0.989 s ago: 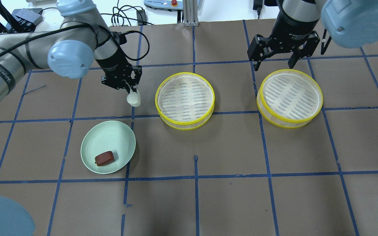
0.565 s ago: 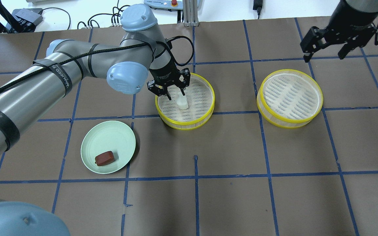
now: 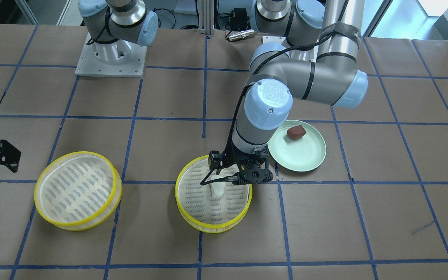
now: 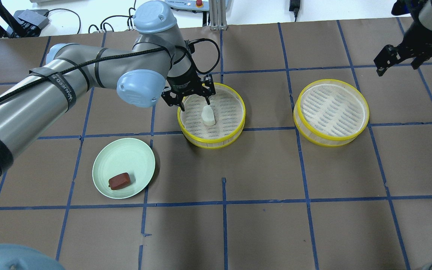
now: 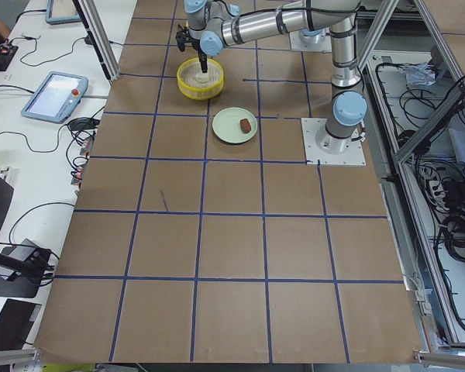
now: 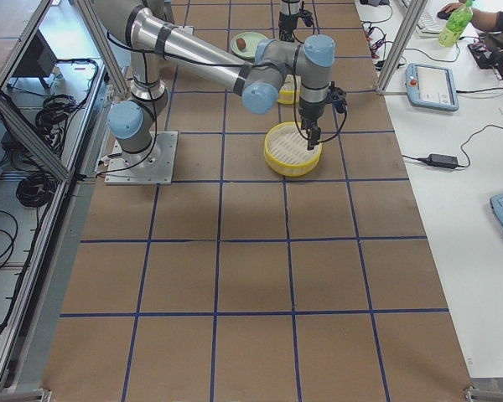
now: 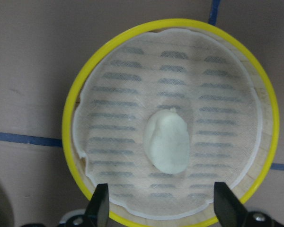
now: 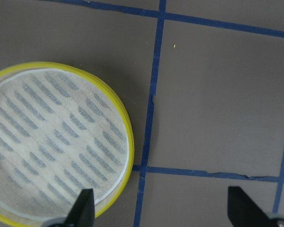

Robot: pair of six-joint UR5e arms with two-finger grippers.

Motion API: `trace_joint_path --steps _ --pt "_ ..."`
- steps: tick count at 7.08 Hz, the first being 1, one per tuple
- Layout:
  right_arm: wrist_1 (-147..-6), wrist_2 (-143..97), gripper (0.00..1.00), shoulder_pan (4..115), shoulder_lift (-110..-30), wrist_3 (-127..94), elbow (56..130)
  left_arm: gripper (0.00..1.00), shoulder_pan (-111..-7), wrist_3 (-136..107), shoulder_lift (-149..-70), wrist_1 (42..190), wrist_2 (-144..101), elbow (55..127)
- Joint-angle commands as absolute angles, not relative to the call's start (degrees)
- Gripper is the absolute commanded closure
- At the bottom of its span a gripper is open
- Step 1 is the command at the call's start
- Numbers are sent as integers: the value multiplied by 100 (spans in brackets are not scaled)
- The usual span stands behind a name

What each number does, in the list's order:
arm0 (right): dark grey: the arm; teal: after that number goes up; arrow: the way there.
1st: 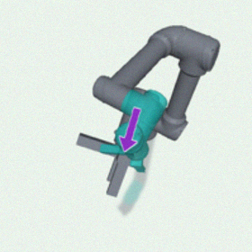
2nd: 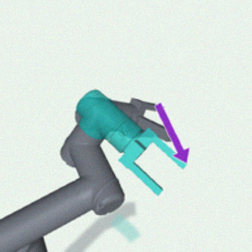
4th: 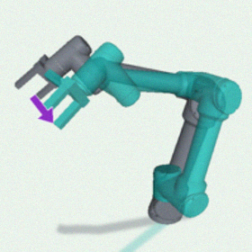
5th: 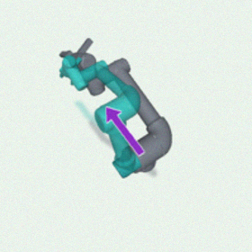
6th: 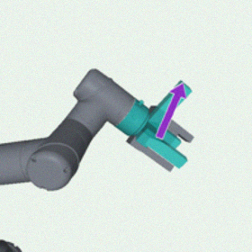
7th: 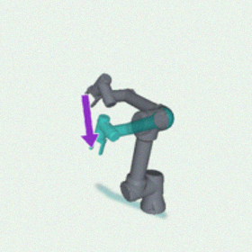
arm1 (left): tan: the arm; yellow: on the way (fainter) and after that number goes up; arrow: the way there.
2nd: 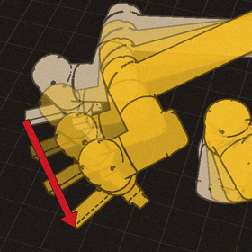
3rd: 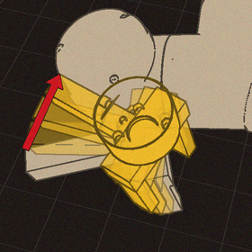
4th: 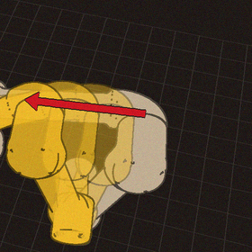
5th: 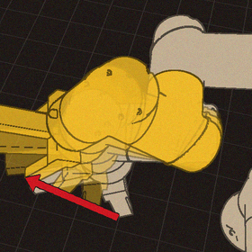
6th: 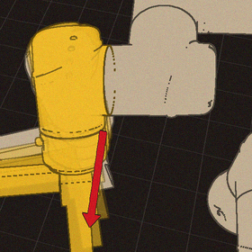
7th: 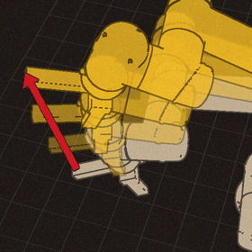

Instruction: Stack buns with steamer

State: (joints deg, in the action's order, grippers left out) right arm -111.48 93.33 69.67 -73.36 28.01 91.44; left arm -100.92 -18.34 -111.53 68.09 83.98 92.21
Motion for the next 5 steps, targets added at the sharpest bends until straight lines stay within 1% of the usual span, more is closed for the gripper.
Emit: trace_joint_path --steps 1,2,3,4,5 --pt "-11703 9299 1 6943 -6639 2830 9255 11 -9433 -552 -10620 7435 8710 9849" --pt "-11820 9281 1 6943 -6305 2708 9290 12 -9318 -362 -10434 7444 9110 10331" --pt "-11821 8907 2 6961 -6241 2342 9447 12 -9195 -12 -10267 7410 9514 10910" --pt "-11821 8816 3 6970 -6249 2181 9500 13 -9011 287 -10153 7383 9527 11238" --pt "-11821 8885 16 6970 -6232 2258 9562 13 -8765 490 -10151 7383 9553 11450"
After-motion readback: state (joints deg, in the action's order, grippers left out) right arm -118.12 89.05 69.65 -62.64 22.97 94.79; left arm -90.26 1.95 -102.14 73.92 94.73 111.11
